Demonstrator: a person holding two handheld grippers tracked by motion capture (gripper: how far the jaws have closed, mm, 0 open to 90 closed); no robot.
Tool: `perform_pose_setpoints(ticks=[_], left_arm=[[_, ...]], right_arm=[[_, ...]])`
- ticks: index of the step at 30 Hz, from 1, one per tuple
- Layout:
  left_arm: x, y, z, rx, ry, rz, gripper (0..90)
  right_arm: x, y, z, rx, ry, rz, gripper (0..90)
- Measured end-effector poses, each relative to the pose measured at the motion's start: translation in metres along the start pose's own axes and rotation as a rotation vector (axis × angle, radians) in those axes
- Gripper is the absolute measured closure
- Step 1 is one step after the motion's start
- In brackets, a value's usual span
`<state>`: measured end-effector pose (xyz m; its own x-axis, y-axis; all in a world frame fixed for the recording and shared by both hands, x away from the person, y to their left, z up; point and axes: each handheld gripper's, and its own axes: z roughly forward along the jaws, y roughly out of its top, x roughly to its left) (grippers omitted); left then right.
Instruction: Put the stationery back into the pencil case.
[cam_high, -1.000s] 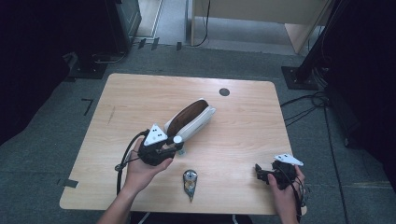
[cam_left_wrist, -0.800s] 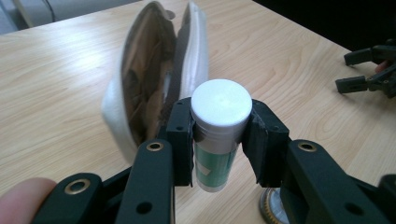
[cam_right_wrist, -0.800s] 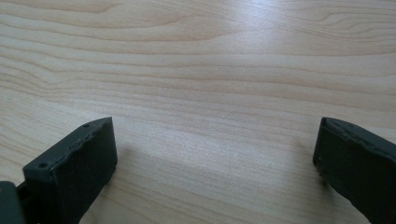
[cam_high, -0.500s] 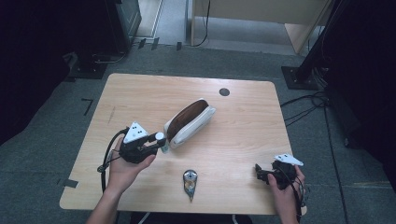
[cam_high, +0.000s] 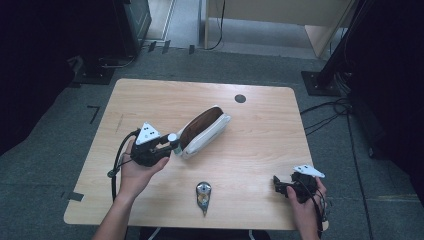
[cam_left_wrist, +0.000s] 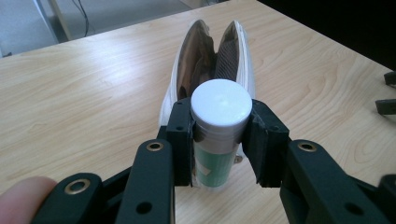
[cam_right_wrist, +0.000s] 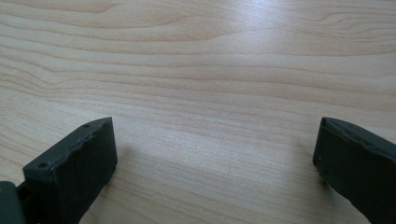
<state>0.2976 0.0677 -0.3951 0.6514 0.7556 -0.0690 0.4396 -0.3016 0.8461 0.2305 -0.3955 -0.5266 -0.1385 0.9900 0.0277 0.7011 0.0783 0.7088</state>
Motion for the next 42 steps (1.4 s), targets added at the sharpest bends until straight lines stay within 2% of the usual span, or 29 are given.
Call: perform_pose_setpoints(ticks=[6, 9, 15, 16, 24, 28, 36, 42], left_arm=[[0.001, 0.006, 0.008, -0.002, 0.028, 0.011, 66.2], [0.001, 0.008, 0.012, -0.005, 0.029, 0.011, 66.2], [0.000, 0.015, 0.023, -0.006, 0.027, 0.023, 66.2], [0.000, 0.016, 0.026, -0.007, 0.026, 0.014, 66.2], [0.000, 0.019, 0.042, 0.022, 0.015, 0.023, 66.1], [0.002, 0.019, 0.049, 0.032, 0.008, 0.012, 66.1], [0.002, 0.025, 0.064, 0.055, 0.007, 0.022, 65.9], [0.005, 0.029, 0.077, 0.056, -0.003, 0.008, 65.4]], right_arm=[[0.000, 0.000, 0.000, 0.000, 0.000, 0.000, 0.0], [0.000, 0.000, 0.000, 0.000, 0.000, 0.000, 0.0], [0.000, 0.000, 0.000, -0.001, 0.000, -0.002, 0.0], [0.000, 0.000, 0.000, -0.001, 0.001, -0.001, 0.0], [0.000, 0.000, 0.000, 0.000, 0.001, -0.002, 0.0], [0.000, 0.000, 0.000, 0.000, 0.001, -0.002, 0.0], [0.000, 0.000, 0.000, 0.000, 0.000, 0.000, 0.0], [0.000, 0.000, 0.000, 0.000, 0.000, 0.002, 0.0]])
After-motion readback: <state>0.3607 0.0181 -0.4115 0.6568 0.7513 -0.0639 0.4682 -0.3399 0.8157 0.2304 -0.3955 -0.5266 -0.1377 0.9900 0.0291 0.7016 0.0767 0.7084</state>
